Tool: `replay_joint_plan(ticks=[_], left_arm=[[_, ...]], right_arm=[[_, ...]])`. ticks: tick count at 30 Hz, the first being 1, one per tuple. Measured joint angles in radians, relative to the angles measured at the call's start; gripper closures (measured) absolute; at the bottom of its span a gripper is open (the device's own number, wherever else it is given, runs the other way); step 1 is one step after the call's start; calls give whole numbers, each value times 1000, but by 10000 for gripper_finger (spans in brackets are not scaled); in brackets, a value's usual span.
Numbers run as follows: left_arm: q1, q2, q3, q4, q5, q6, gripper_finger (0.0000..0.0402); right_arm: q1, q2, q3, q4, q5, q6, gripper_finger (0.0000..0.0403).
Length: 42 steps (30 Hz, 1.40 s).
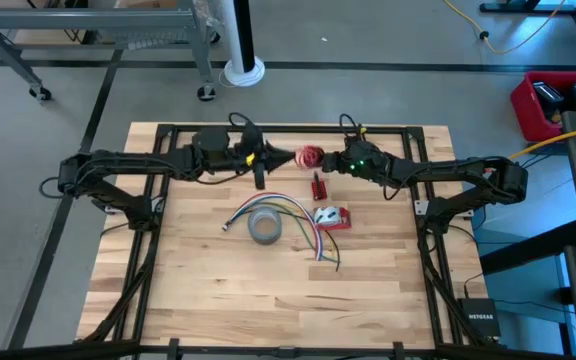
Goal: Coil cords
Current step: Uncoil the red wire from the black spool
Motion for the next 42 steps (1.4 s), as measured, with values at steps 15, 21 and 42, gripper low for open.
replay_joint_plan(ticks=[15, 21, 42], left_arm=[[-167, 0, 0, -297, 39, 42, 390], [-190, 8, 0, -443, 36, 27, 367], [-102, -96, 0, -614, -463, 78, 353]], right_arm=[[-16, 0, 0, 315, 126, -43, 391], [-42, 0, 0, 362, -28, -29, 391], [-39, -208, 0, 227, -394, -52, 391]])
